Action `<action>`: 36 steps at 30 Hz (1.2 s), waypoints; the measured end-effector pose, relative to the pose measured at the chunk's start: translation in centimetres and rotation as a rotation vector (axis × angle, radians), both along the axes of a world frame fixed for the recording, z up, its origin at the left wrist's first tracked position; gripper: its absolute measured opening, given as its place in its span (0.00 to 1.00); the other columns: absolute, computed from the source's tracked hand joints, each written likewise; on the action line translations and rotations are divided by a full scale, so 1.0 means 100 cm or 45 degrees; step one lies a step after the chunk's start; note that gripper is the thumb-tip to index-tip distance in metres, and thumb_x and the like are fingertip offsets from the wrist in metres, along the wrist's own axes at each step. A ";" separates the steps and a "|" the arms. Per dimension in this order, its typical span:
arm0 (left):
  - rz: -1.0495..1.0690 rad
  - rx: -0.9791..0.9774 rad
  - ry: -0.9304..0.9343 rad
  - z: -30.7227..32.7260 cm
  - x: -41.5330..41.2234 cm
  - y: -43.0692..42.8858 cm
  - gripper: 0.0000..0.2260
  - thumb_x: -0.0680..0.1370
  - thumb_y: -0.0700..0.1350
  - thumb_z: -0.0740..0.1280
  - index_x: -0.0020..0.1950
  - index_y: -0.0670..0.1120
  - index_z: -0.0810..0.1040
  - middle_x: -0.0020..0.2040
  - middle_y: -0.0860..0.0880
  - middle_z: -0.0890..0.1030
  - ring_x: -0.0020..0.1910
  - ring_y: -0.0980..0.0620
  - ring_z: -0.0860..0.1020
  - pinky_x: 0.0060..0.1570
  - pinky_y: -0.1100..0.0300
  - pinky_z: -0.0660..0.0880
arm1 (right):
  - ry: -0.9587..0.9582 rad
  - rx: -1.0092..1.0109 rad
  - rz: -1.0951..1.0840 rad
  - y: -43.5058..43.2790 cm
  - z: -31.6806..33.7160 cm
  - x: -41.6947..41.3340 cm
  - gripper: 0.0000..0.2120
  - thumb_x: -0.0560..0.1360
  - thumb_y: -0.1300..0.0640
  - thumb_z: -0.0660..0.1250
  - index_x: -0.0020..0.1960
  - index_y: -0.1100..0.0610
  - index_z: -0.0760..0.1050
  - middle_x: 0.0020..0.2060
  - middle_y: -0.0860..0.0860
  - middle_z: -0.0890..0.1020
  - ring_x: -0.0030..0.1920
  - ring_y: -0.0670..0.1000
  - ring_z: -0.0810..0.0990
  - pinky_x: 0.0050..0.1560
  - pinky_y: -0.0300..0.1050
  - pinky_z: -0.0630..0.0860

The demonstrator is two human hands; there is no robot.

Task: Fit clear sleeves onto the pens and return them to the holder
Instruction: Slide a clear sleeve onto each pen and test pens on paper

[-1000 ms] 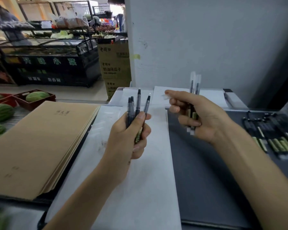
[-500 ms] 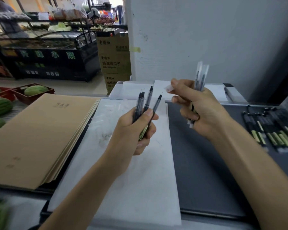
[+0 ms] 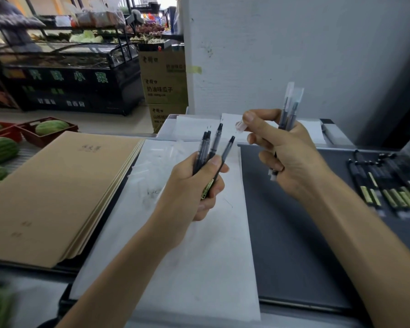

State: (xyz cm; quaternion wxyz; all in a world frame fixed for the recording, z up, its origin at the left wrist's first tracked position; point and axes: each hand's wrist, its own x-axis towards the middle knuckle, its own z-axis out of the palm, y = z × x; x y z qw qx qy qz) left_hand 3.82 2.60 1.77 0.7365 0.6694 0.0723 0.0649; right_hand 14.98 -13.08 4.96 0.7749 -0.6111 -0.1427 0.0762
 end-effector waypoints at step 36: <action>0.148 -0.032 -0.133 -0.003 0.001 -0.003 0.11 0.86 0.51 0.62 0.55 0.43 0.76 0.32 0.50 0.71 0.22 0.56 0.61 0.21 0.67 0.57 | -0.220 -0.252 -0.038 0.034 -0.016 -0.039 0.09 0.79 0.51 0.72 0.48 0.57 0.86 0.37 0.49 0.87 0.37 0.41 0.83 0.36 0.26 0.73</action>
